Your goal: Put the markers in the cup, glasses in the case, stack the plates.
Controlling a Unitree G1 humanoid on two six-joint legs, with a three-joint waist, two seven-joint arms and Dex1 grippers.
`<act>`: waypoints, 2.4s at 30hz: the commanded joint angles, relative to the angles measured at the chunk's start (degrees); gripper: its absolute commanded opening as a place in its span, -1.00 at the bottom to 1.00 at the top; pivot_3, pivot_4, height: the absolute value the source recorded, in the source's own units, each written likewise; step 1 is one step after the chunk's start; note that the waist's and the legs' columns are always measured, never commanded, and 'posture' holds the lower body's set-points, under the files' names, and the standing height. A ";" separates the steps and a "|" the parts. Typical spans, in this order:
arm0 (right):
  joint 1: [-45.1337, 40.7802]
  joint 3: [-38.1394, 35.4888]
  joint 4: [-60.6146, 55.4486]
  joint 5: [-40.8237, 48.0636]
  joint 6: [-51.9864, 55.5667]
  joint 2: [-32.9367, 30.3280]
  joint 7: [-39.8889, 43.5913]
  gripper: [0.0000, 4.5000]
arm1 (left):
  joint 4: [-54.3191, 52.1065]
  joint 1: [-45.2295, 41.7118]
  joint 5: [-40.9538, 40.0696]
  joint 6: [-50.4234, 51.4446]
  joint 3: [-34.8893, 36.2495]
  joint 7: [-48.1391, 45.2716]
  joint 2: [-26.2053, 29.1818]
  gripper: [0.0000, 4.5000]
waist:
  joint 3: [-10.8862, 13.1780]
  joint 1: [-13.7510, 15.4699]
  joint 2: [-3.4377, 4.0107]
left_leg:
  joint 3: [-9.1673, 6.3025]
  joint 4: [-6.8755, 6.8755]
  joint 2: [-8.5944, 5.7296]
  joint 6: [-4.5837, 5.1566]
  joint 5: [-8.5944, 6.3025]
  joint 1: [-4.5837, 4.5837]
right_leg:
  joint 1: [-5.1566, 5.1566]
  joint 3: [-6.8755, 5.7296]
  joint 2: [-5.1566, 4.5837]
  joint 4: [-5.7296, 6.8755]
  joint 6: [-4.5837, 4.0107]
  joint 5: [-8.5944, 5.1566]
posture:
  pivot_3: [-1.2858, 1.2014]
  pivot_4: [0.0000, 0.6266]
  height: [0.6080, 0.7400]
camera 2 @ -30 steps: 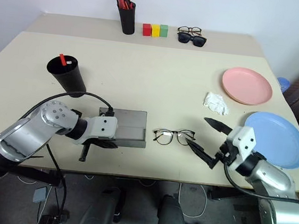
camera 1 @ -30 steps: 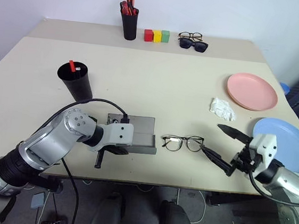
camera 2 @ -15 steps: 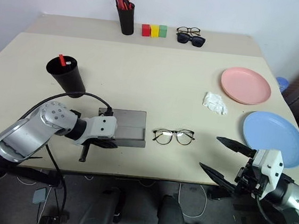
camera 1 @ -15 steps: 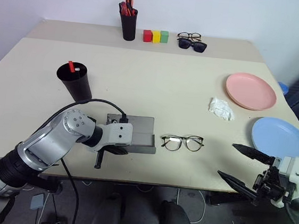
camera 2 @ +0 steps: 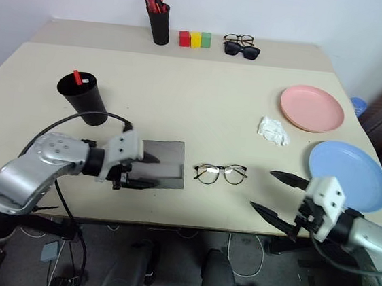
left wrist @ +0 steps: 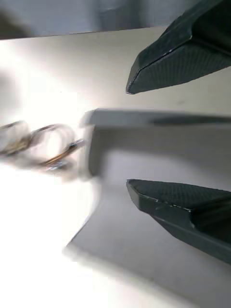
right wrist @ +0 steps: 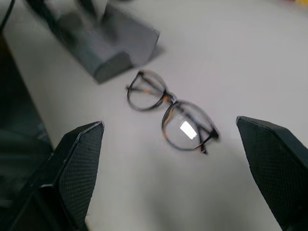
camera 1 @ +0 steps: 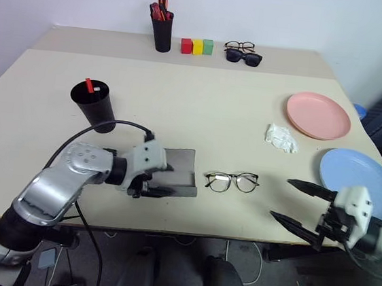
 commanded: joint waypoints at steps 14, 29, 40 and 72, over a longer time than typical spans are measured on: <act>-33.74 30.26 0.00 -22.29 29.33 -7.10 -9.15 1.00 | 4.41 6.77 -6.57 -6.41 5.15 -5.86 6.66 0.26 | 0.00 0.36 0.01 | 0.23 -0.01 -0.04 0.02 -0.01 -0.41 | -0.45 0.00 -0.14 -0.05 -0.03 0.03 | 0.03 -0.52 1.00; -49.06 39.18 -7.67 -22.51 54.95 -5.26 -11.01 1.00 | 3.78 10.16 -4.95 -6.24 3.37 -1.44 7.61 0.26 | 0.00 0.11 0.01 | 0.23 0.09 -0.01 0.02 0.00 -0.60 | -0.72 0.00 -0.10 0.14 -0.03 0.04 | 0.03 -0.52 1.00; -53.55 42.76 -9.18 -18.13 61.11 -2.49 -11.51 1.00 | 2.95 11.23 -5.34 -5.86 2.70 -0.11 7.54 0.26 | 0.00 -0.05 0.00 | 0.24 0.09 -0.01 0.02 0.00 -0.60 | -0.72 0.00 -0.10 0.16 -0.03 0.04 | 0.03 -0.52 1.00; -53.99 47.35 -2.78 -19.36 48.05 -4.45 -8.55 -0.16 | -2.42 17.44 -5.93 -4.07 5.57 4.08 10.36 0.29 | 0.00 -1.06 0.00 | 0.24 0.07 0.00 0.01 0.00 -0.60 | -0.75 0.00 -0.09 0.15 -0.03 0.04 | 0.03 -0.52 1.00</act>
